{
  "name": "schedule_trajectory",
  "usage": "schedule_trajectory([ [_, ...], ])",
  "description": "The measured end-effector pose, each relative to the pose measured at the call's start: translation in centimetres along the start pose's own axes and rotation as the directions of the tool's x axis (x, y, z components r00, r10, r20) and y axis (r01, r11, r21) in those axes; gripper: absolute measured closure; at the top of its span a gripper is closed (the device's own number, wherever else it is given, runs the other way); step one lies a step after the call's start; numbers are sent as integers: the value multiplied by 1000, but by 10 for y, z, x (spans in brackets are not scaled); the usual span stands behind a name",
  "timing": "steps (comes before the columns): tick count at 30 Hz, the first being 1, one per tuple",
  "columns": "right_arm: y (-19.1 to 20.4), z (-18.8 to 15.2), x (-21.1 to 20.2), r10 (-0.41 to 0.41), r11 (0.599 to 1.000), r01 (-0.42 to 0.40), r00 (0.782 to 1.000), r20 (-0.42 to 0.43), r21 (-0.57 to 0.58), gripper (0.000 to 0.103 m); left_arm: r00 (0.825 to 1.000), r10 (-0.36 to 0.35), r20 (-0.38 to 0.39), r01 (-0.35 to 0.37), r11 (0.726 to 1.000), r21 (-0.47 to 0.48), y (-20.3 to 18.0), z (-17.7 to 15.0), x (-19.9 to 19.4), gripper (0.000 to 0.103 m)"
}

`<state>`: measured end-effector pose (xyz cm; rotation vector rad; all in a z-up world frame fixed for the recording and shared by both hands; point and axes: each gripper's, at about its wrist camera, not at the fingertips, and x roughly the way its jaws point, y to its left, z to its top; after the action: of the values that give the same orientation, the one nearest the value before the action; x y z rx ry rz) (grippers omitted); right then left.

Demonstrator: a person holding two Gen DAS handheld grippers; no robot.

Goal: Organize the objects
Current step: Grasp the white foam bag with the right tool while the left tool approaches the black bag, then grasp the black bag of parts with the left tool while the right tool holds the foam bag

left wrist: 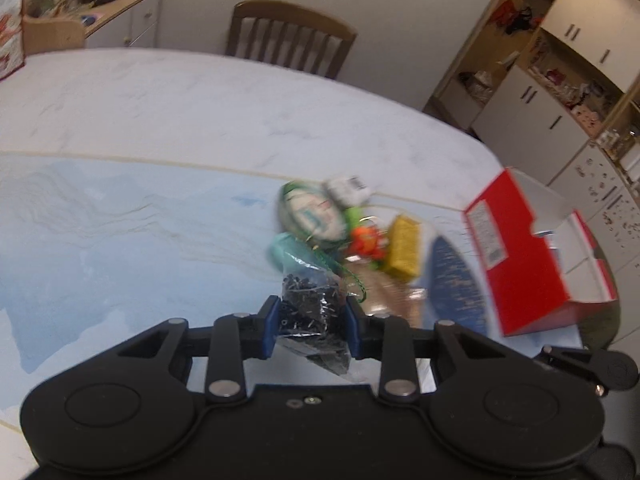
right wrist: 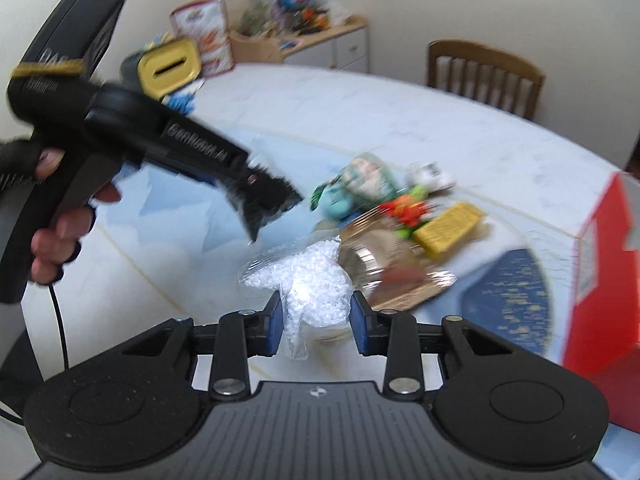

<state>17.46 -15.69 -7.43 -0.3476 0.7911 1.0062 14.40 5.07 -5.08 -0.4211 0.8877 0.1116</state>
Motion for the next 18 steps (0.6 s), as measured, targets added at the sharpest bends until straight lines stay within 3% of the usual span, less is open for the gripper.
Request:
schedule_trajectory([
  [12, -95, 4, -89, -119, 984, 103, 987, 108, 146, 70, 994, -109, 27, 105, 989, 102, -112, 12, -19, 78],
  [18, -146, 0, -119, -156, 977, 133, 978, 135, 165, 70, 993, -105, 49, 98, 987, 130, -147, 16, -18, 80],
])
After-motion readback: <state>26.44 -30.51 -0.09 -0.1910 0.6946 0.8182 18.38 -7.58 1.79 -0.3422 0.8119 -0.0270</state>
